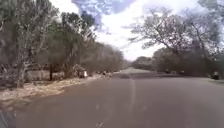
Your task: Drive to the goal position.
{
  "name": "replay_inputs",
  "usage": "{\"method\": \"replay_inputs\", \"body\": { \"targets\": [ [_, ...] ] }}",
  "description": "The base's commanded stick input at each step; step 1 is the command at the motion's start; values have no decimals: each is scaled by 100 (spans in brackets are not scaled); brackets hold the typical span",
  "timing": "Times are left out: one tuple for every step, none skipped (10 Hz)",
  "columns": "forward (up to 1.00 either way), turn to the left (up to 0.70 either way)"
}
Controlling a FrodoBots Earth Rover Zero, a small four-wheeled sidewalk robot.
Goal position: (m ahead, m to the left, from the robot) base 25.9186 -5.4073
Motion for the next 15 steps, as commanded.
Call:
{"method": "replay_inputs", "body": {
  "targets": [
    [70, 0],
    [70, 0],
    [70, 0],
    [70, 0],
    [70, 0],
    [70, 0],
    [70, 0],
    [70, -9],
    [70, -25],
    [70, 0],
    [70, 0],
    [70, 0],
    [70, 0],
    [70, 0],
    [70, 0]
  ]
}}
